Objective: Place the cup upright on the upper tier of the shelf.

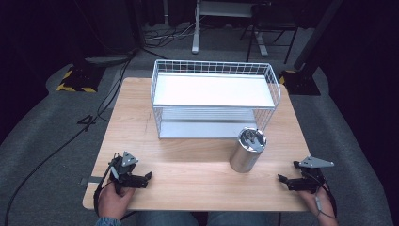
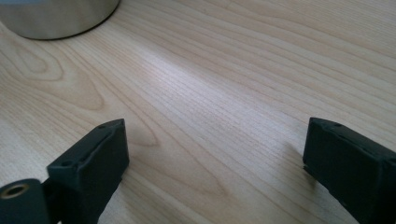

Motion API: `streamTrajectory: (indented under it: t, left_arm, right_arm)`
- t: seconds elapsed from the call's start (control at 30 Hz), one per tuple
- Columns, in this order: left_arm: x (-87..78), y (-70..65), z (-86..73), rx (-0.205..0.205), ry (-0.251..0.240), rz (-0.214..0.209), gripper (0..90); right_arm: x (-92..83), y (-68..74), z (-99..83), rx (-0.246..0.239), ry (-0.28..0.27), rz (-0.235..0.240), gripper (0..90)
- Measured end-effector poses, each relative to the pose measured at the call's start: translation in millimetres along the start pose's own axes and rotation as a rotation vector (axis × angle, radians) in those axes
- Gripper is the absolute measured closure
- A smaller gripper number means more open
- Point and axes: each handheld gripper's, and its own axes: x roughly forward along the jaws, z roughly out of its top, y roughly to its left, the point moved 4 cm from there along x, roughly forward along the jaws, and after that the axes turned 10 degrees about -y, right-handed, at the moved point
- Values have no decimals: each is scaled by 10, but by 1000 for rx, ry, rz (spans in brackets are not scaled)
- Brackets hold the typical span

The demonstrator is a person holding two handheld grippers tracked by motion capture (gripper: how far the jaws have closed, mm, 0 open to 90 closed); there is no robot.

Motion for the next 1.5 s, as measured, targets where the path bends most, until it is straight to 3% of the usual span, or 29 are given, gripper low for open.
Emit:
streamTrajectory:
  t: [0.83,1.03,1.3,1.5]
  left_arm:
    - [73,15,59,-22,-3,26,6]
    - [75,16,60,-21,-4,27,6]
    - [76,19,62,-23,-3,30,6]
    - [84,24,69,-24,-4,35,6]
  right_arm:
    - [-11,-6,19,6,8,7,62]
    - [-233,67,271,-27,-45,27,61]
    - [-392,180,502,-63,-54,55,53]
    - [-500,281,678,-73,-113,83,53]
